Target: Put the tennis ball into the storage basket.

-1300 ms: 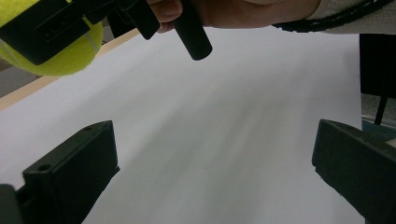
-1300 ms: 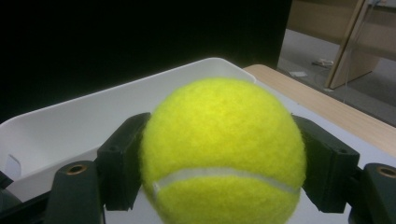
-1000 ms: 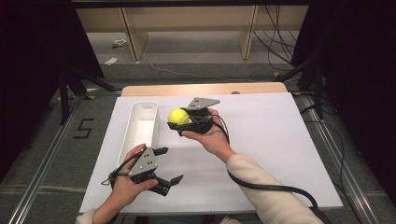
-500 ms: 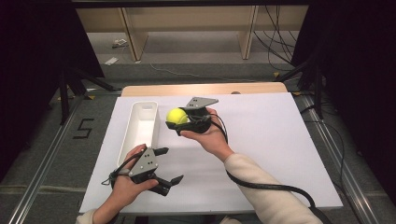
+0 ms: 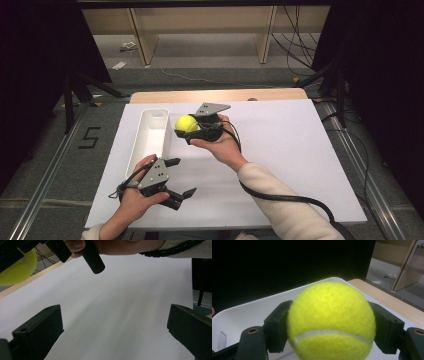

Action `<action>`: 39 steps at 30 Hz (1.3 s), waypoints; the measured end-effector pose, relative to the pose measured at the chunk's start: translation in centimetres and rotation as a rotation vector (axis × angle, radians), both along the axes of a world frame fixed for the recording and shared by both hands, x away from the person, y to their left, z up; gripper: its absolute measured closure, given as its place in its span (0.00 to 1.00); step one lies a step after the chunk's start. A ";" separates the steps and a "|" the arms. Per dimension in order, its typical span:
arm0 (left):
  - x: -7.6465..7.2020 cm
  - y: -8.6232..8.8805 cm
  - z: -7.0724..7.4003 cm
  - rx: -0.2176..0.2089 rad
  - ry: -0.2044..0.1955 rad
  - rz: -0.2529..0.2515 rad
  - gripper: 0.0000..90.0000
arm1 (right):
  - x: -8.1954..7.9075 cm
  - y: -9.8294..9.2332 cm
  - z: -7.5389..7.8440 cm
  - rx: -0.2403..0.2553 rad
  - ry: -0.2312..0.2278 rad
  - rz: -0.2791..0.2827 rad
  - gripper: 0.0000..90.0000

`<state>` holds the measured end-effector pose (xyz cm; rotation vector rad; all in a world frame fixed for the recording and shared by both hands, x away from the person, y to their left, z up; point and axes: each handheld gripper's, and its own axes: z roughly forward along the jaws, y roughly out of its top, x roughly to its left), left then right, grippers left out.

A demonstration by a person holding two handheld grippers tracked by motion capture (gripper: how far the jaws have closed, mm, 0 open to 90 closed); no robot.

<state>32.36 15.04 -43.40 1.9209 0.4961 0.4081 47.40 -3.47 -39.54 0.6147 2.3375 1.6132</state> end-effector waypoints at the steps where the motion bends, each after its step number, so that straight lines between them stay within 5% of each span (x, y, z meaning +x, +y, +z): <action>1: 0.0 0.0 0.0 0.000 0.000 0.000 0.00 | 0.0 0.0 0.0 0.000 -0.001 0.000 0.30; 39: -0.1 -0.1 0.1 0.002 0.000 -0.001 0.00 | 0.4 1.7 0.0 -0.003 0.018 0.022 0.30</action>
